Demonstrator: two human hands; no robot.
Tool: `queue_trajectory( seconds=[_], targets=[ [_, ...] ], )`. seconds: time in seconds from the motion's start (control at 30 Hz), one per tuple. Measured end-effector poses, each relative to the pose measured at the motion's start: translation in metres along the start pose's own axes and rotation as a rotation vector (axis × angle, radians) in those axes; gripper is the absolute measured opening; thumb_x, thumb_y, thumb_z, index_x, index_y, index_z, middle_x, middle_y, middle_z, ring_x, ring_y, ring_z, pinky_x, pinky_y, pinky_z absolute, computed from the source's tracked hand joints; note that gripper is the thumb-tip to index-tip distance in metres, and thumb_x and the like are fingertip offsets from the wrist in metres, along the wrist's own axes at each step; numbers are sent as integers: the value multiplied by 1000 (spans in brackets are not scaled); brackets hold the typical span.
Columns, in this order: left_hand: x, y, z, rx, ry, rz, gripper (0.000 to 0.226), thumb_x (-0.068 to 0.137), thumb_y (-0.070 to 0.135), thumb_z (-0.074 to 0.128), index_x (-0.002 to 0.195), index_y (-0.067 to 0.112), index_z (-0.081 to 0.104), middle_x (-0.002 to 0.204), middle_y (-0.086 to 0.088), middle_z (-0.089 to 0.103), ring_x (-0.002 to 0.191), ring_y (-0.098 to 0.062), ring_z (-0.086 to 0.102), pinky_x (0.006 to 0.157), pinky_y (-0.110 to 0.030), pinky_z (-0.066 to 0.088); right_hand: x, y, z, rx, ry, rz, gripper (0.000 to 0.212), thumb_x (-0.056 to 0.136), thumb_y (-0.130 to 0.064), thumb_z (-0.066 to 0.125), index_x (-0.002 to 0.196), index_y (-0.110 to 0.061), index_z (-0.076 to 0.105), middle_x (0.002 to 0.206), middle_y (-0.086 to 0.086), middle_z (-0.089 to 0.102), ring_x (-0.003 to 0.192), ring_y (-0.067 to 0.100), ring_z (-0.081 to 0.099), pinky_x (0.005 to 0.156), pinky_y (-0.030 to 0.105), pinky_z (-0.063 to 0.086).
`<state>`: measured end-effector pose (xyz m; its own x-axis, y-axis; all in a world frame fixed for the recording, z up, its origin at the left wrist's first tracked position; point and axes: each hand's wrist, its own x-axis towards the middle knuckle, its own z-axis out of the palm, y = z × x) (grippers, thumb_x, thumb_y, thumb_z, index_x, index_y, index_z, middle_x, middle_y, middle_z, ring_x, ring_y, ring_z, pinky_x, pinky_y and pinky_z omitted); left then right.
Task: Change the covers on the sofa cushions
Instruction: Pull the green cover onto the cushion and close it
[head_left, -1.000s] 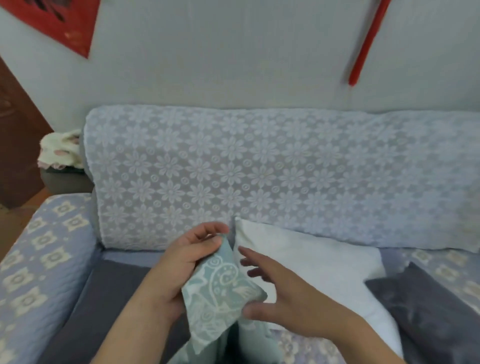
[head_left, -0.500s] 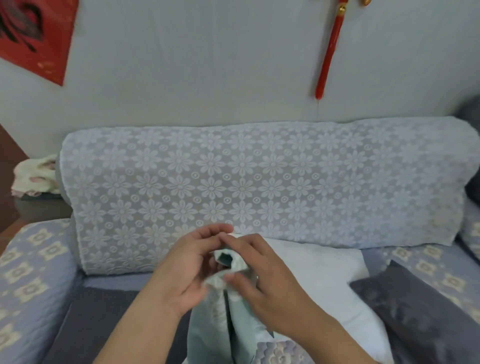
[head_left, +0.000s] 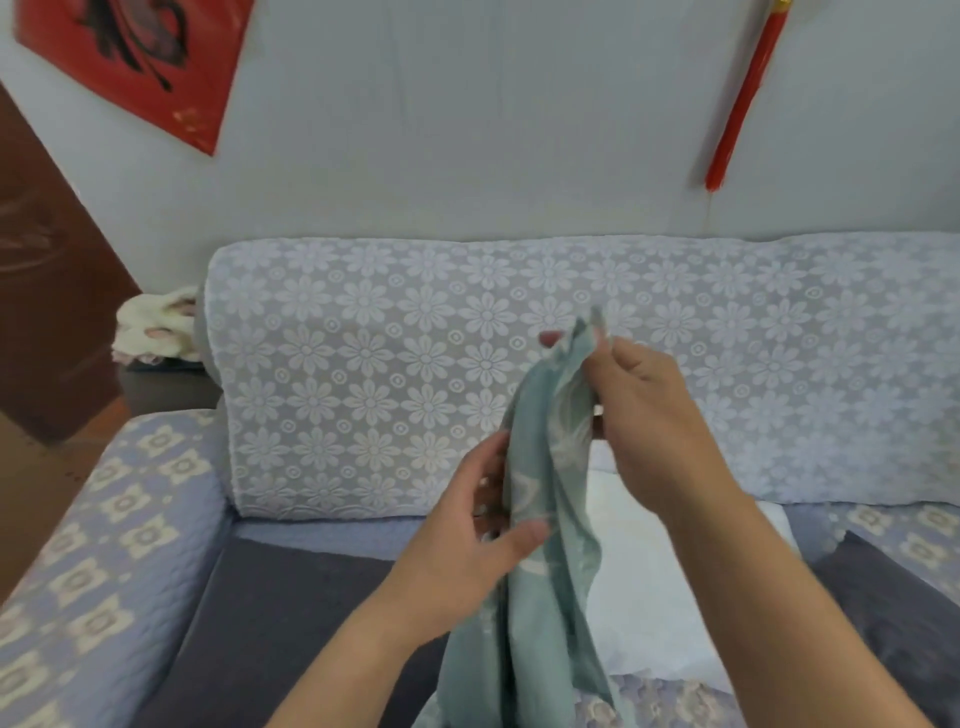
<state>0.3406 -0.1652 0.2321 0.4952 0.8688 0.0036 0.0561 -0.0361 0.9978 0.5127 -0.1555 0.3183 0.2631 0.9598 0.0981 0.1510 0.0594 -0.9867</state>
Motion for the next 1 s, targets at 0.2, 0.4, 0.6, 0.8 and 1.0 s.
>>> queue_trajectory(
  seconds=[0.2,0.4,0.6,0.8,1.0],
  targets=[
    [7,-9,-11,189,18,-37,71,87,62,65,148,42,36,147,27,44,135,10,41,119,-34,35,14,-39,-12,94,-99,-31,39,104,-41,45,98,-19,77,87,-1,75,82,18,69,74,33,56],
    [30,17,-20,292,224,57,82,83,45,78,147,53,28,149,32,29,137,12,29,108,-19,31,22,-72,-34,249,-189,-7,39,105,-28,47,74,-15,67,62,-2,44,55,11,40,48,21,38],
    [70,14,-23,467,32,81,10,96,28,67,89,23,71,88,4,74,82,-11,70,78,-38,55,29,-91,-50,109,9,-167,40,106,-33,46,73,-21,67,69,-3,52,62,9,49,60,24,46],
    [85,-27,-88,684,126,-59,10,89,18,65,80,19,66,70,1,66,65,-16,59,59,-31,41,39,-80,-87,730,354,-62,29,101,-16,55,74,-16,65,69,-6,63,65,5,61,70,22,53],
    [90,-59,-134,754,391,-221,19,85,1,58,72,15,59,67,-8,60,67,-30,58,57,-33,38,44,-54,-94,747,504,15,33,101,-22,58,70,-15,67,71,-3,65,75,11,62,78,28,55]
  ],
)
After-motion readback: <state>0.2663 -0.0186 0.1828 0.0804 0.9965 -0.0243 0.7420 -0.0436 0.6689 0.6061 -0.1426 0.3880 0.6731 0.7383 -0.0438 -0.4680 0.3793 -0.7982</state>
